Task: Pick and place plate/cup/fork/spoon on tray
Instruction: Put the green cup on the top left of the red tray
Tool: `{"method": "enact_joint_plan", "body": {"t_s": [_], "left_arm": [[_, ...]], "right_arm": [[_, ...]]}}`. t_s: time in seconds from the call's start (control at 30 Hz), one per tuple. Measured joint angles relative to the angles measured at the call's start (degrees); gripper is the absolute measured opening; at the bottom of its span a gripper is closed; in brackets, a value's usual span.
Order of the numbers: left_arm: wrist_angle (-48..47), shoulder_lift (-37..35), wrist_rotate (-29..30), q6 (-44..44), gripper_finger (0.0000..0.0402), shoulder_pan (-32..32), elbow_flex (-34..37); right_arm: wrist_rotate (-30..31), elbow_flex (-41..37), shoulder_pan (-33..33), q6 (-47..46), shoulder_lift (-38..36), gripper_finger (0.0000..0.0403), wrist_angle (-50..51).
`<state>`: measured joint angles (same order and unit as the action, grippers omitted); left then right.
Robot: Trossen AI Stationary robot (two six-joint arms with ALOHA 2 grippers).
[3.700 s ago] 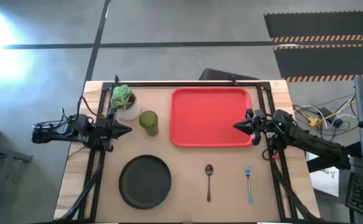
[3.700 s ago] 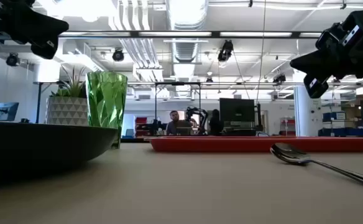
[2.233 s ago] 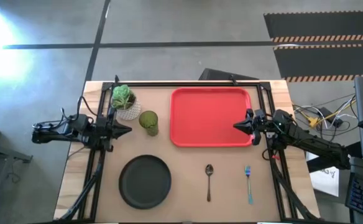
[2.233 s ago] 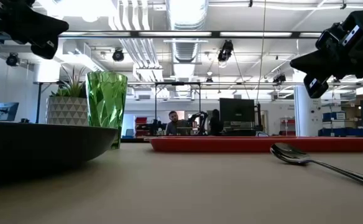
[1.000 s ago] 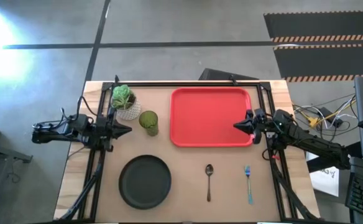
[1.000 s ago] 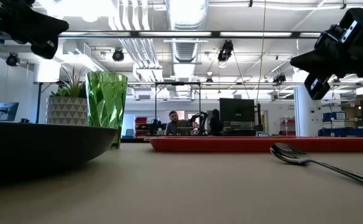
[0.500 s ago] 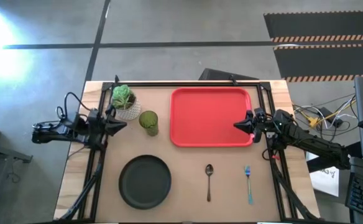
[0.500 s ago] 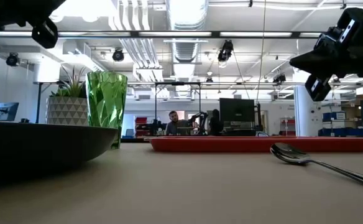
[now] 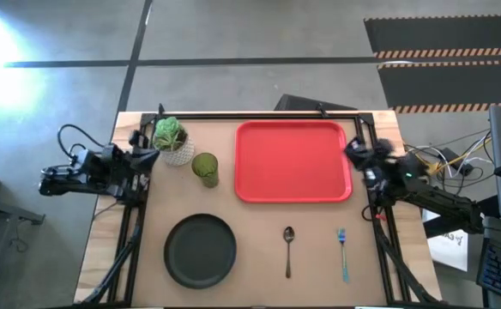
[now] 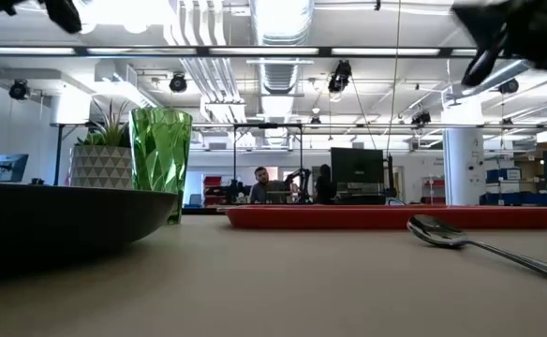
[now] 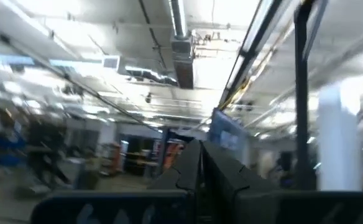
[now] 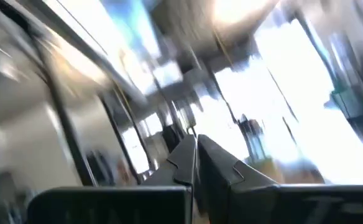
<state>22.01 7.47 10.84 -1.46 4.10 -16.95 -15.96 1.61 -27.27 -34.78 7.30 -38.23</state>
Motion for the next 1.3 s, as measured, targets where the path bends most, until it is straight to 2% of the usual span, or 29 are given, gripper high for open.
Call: {"method": "enact_joint_plan", "body": {"t_s": [0.1,0.23,0.4,0.5,0.6,0.73,0.8,0.9,1.03,1.1,1.17,1.3], "left_arm": [[0.0,2.9,0.2,-6.8,0.0,0.0,-3.9],[0.0,7.3,0.1,-13.5,0.0,0.0,-9.4],[-2.8,12.9,-1.8,-11.9,0.0,0.0,-16.3],[-8.8,15.5,-1.8,-11.0,0.0006,0.0,-20.9],[-15.3,18.3,-1.8,-10.3,0.0031,0.0,-25.8],[-21.1,21.6,-0.6,-8.5,0.0086,0.0,-32.4],[-25.6,23.0,2.8,-7.9,0.0116,0.0,-35.8],[-38.1,25.2,11.3,-7.6,0.0146,0.0,-40.5],[-55.1,29.2,25.9,0.1,0.0157,0.0,-43.9],[-60.1,31.0,31.6,3.0,0.0157,0.0,-44.1],[-61.9,32.7,34.4,5.4,0.0157,0.0,-44.0],[-62.1,37.2,35.1,7.0,0.0157,-0.5,-42.8]], "right_arm": [[2.5,0.7,0.0,4.2,-0.1,0.0009,-7.5],[2.5,4.1,0.0,8.0,0.7,0.0009,-4.9],[2.8,10.1,0.0,7.6,4.1,0.0009,2.5],[3.9,15.3,0.0,7.8,8.0,0.0015,7.6],[3.7,22.3,0.0,10.2,13.2,0.0037,13.0],[3.6,35.2,0.0,15.3,20.1,0.0087,23.7],[3.9,42.9,0.0,18.6,23.3,0.0113,34.1],[4.8,54.1,0.0,23.6,28.3,0.0145,51.6],[7.3,65.9,0.0,25.5,34.6,0.0166,68.7],[8.5,70.2,0.0,25.9,37.3,0.0168,74.5],[8.7,73.4,0.0,25.9,39.9,0.0166,79.3],[8.6,76.3,0.0,25.9,44.2,0.0161,85.2]]}}
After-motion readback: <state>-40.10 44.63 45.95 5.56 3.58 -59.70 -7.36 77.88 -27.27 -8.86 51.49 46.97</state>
